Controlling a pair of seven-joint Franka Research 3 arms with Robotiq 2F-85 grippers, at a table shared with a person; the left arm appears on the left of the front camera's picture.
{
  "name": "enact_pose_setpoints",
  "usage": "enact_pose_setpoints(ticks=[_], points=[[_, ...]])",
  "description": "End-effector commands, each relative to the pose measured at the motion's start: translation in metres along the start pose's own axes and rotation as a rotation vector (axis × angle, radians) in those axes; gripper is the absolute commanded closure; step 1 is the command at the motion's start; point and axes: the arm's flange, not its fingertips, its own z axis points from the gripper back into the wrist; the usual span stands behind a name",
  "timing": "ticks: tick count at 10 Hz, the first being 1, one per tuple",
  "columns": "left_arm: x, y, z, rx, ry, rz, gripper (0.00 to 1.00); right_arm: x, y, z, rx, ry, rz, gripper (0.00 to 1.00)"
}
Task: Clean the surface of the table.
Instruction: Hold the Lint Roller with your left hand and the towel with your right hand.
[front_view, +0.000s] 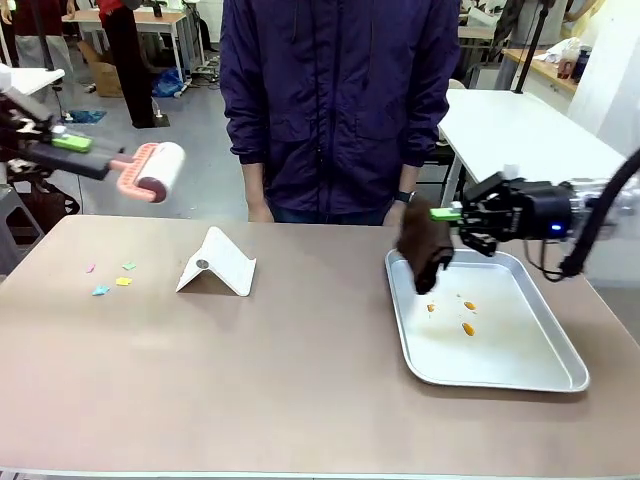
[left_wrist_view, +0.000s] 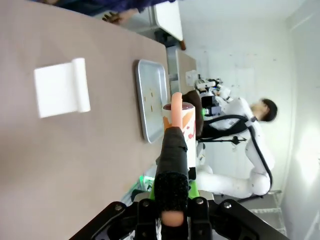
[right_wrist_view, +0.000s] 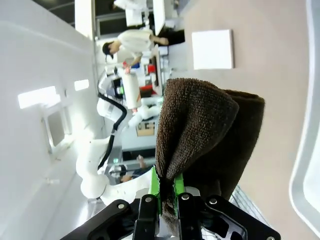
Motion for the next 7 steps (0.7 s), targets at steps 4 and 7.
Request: enact_pose_setpoints(ticks=[4,7], points=[[-0.017,0.061,0.079,0.001,0.041,0.051,1.0,-0.054,-0.015,0.122,0.007,-0.143,-0.014,1.0],[-0.024,0.084,0.094,-0.023,-0.061,0.085,1.0,-0.068,-0.054,0.167,0.042,-0.226,-0.031,1.0]])
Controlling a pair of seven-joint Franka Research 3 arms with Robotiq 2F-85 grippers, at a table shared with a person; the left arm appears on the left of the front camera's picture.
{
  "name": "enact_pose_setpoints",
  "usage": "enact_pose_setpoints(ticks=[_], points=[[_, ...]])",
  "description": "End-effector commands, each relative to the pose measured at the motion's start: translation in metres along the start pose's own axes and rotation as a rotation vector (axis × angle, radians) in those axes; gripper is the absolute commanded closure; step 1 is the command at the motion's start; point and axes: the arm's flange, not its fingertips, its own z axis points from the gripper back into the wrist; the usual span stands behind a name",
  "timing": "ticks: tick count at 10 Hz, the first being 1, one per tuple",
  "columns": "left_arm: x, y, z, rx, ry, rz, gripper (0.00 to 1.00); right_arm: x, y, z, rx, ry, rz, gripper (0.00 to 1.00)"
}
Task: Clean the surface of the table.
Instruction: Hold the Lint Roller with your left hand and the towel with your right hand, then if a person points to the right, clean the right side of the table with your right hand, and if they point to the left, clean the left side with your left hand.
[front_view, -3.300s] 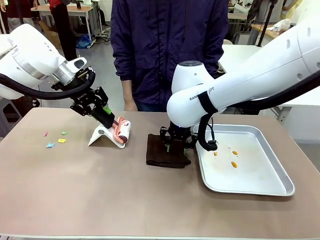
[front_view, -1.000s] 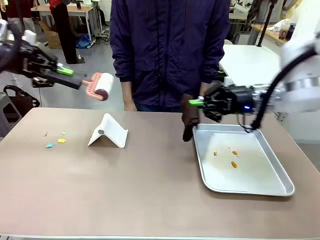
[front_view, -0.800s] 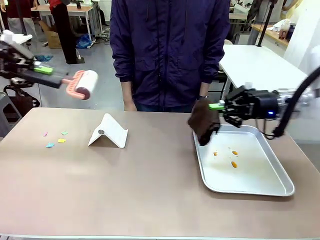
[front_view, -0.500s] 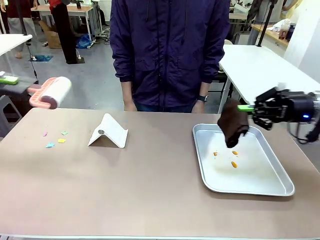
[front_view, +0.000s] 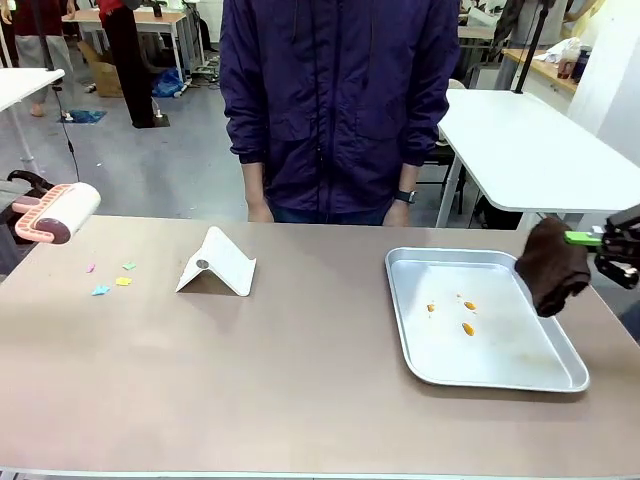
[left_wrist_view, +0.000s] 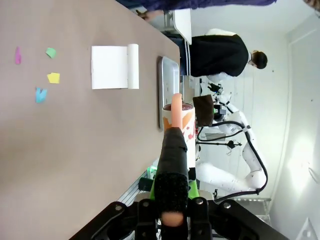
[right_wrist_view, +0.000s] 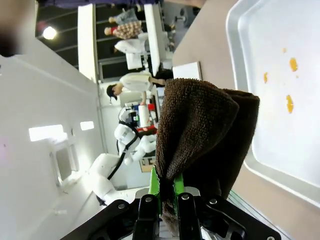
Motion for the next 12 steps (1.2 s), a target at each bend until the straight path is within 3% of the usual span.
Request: enact_pose_setpoints(ticks=[1,2,3,4,12], points=[[-0.002,0.009,0.002,-0.049,-0.068,0.016,1.0,-0.01,-0.018,0.005,0.06,-0.002,0.048,1.0],[-0.002,0.016,0.003,-0.059,-0.092,0.017,1.0,-0.009,-0.022,0.001,0.029,-0.02,0.067,1.0],[0.006,0.019,-0.001,-0.048,-0.122,0.067,1.0,0.001,-0.01,0.009,0.017,-0.017,-0.002,1.0],[0.0,0.014,0.005,-0.022,-0.047,0.025,1.0,0.001,-0.01,0.009,0.017,-0.017,-0.002,1.0],[0.0,0.014,0.005,-0.022,-0.047,0.025,1.0,0.001,-0.01,0.009,0.017,-0.017,-0.002,1.0]])
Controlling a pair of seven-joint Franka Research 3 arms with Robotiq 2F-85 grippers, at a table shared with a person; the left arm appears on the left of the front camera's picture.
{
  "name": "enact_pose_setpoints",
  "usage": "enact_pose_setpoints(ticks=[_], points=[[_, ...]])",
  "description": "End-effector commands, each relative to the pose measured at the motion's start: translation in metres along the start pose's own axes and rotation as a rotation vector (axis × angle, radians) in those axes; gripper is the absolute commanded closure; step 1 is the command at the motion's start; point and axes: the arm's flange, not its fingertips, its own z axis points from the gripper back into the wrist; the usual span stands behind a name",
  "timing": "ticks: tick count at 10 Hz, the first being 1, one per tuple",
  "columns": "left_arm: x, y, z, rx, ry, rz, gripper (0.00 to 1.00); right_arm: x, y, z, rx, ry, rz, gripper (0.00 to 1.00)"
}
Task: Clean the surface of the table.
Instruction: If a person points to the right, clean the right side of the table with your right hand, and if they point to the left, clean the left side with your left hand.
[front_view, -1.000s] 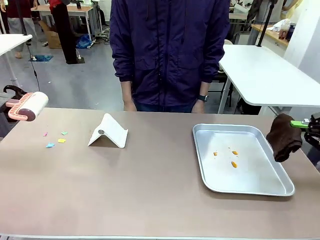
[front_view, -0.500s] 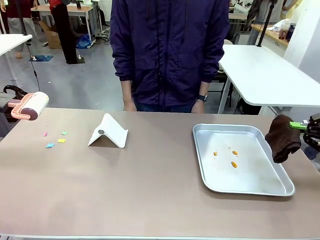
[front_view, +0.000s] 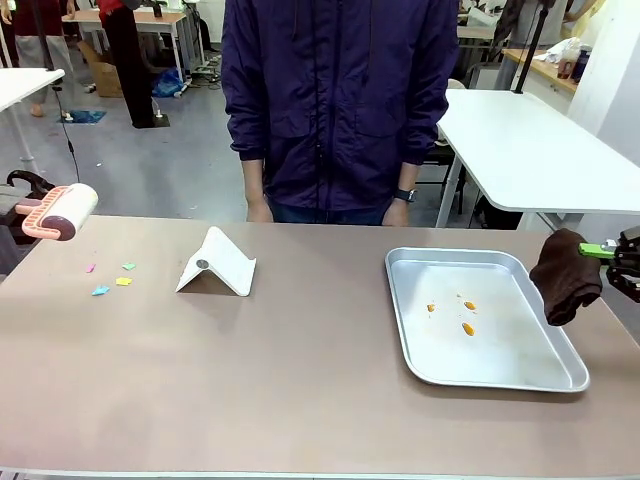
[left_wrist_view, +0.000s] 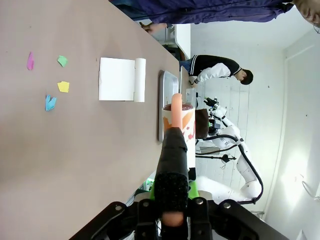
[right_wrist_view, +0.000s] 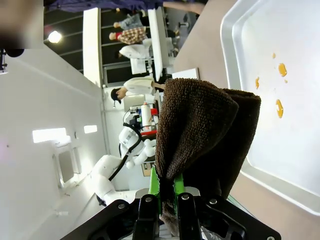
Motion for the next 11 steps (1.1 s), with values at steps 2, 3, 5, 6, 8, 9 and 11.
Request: enact_pose_setpoints(ticks=[2,3,5,6,8,9,11], points=[[-0.0035,-0.0052,0.0011,0.0,0.018,-0.012,1.0,-0.0013,0.007,-0.0008,-0.002,0.002,-0.012,1.0],[-0.0035,-0.0052,0.0011,0.0,0.018,-0.012,1.0,-0.0013,0.007,-0.0008,-0.002,0.002,-0.012,1.0],[-0.0035,-0.0052,0.0011,0.0,0.018,-0.012,1.0,-0.0013,0.007,-0.0008,-0.002,0.002,-0.012,1.0],[-0.0035,-0.0052,0.0011,0.0,0.018,-0.012,1.0,-0.0013,0.007,-0.0008,-0.002,0.002,-0.012,1.0],[-0.0035,-0.0052,0.0011,0.0,0.018,-0.012,1.0,-0.0013,0.007,-0.0008,-0.002,0.002,-0.012,1.0],[-0.0035,-0.0052,0.0011,0.0,0.018,-0.012,1.0,-0.0013,0.007,-0.0008,-0.002,0.002,-0.012,1.0],[-0.0035,-0.0052,0.0011,0.0,0.018,-0.012,1.0,-0.0013,0.007,-0.0008,-0.002,0.002,-0.012,1.0]])
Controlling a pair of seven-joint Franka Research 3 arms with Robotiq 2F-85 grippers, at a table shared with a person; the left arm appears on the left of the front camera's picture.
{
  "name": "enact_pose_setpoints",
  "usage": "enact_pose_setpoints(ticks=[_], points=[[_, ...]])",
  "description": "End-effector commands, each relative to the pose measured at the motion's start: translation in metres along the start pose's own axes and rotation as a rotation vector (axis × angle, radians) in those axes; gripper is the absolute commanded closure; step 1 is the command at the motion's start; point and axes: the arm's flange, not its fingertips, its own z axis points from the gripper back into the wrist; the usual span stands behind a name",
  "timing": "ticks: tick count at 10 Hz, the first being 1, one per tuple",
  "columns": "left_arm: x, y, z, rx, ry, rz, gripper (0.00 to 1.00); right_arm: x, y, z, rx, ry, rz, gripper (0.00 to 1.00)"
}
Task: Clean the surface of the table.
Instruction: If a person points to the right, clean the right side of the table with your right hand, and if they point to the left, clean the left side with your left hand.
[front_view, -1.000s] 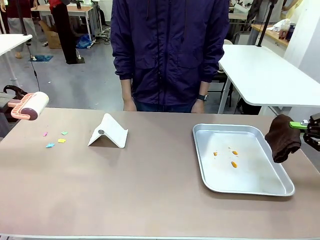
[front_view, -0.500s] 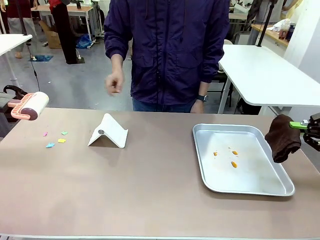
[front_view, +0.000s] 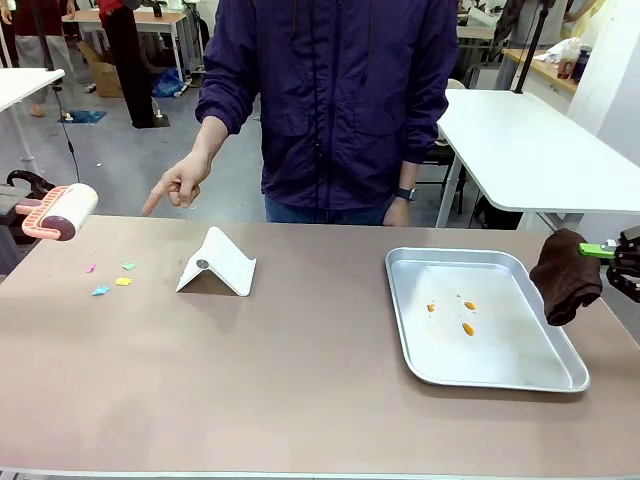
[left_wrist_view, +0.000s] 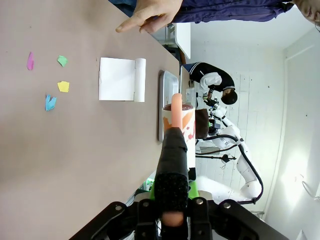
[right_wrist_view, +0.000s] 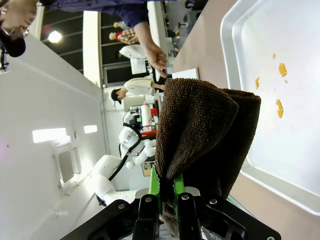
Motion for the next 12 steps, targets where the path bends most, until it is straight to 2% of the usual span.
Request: enact_pose_setpoints(ticks=[1,6,7,9,12], points=[[-0.003,-0.005,0.001,0.0,0.018,-0.012,1.0,-0.001,0.007,-0.001,-0.002,0.002,-0.012,1.0],[-0.003,-0.005,0.001,0.0,0.018,-0.012,1.0,-0.001,0.007,-0.001,-0.002,0.002,-0.012,1.0],[0.0,0.0,0.0,0.0,0.0,0.0,0.78,-0.001,0.007,-0.001,-0.002,0.002,-0.012,1.0],[-0.003,0.005,0.002,0.223,-0.089,0.007,0.78,-0.001,0.007,-0.001,-0.002,0.002,-0.012,1.0],[-0.007,0.011,0.019,0.411,-0.17,0.017,0.78,-0.001,0.007,-0.001,-0.002,0.002,-0.012,1.0]])
